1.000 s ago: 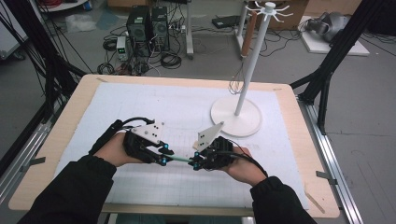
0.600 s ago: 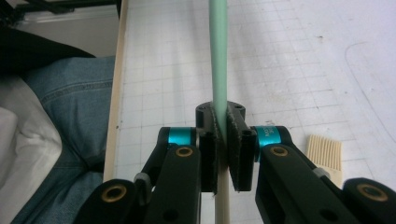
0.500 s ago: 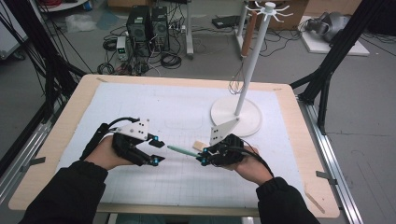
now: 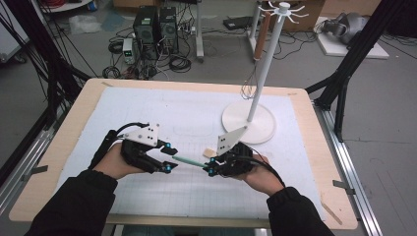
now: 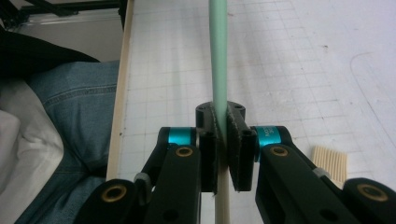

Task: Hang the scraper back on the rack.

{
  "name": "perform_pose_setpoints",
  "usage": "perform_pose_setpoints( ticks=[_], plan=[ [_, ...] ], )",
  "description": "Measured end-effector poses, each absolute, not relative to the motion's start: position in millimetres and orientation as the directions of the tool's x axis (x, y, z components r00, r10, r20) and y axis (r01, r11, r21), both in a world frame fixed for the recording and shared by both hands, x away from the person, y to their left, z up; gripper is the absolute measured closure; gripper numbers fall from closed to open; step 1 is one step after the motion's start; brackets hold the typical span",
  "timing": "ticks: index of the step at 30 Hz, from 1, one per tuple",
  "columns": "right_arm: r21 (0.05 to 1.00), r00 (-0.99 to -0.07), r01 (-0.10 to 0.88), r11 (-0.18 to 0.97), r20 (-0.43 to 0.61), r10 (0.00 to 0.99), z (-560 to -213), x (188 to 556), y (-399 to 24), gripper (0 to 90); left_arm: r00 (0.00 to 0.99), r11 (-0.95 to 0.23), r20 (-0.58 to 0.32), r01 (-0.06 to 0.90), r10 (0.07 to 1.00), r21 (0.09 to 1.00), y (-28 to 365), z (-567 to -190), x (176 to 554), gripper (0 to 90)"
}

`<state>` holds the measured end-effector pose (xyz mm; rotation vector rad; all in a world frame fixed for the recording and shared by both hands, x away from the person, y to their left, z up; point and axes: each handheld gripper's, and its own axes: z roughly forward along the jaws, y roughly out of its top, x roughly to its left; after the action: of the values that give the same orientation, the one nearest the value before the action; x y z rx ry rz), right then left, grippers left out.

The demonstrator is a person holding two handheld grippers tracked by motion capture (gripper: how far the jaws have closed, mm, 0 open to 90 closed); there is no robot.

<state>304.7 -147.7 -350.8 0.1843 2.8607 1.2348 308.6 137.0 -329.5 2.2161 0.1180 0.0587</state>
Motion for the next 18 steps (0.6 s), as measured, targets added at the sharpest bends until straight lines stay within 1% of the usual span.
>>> perform_pose_setpoints(
  ticks=[2, 4, 6, 9, 11, 18],
  plan=[
    [0.729, -0.994, 0.093, 0.678, 0.027, 0.108, -350.7, 303.4, -145.4, 84.4, 0.996, -0.609, -0.002, 0.057, 0.091, 0.791, 133.0, -330.4, 308.8, 59.5],
    [0.728, -0.995, 0.083, 0.681, 0.019, 0.100, -350.6, 302.4, -143.2, 84.4, 0.997, -0.618, -0.003, 0.050, 0.077, 0.785, 129.1, -331.3, 309.3, 62.1],
    [0.726, -0.996, 0.072, 0.684, 0.017, 0.087, -351.6, 301.9, -141.3, 84.4, 0.998, -0.621, 0.001, 0.042, 0.068, 0.782, 127.1, -331.5, 309.5, 67.2],
    [0.717, -0.996, 0.073, 0.693, 0.011, 0.093, -352.0, 300.7, -140.0, 84.4, 1.000, -0.628, 0.007, 0.013, 0.029, 0.778, 124.5, -331.0, 308.4, 79.5],
    [0.710, -0.996, 0.062, 0.701, 0.002, 0.086, -352.4, 300.1, -139.5, 84.3, 1.000, -0.634, 0.007, -0.002, 0.005, 0.773, 123.6, -330.3, 307.7, 81.1],
    [0.673, -0.997, 0.049, 0.738, -0.009, 0.074, -352.7, 296.5, -134.6, 83.8, 1.000, -0.644, 0.006, -0.009, -0.007, 0.765, 121.1, -329.7, 305.1, 82.2]
  ],
)
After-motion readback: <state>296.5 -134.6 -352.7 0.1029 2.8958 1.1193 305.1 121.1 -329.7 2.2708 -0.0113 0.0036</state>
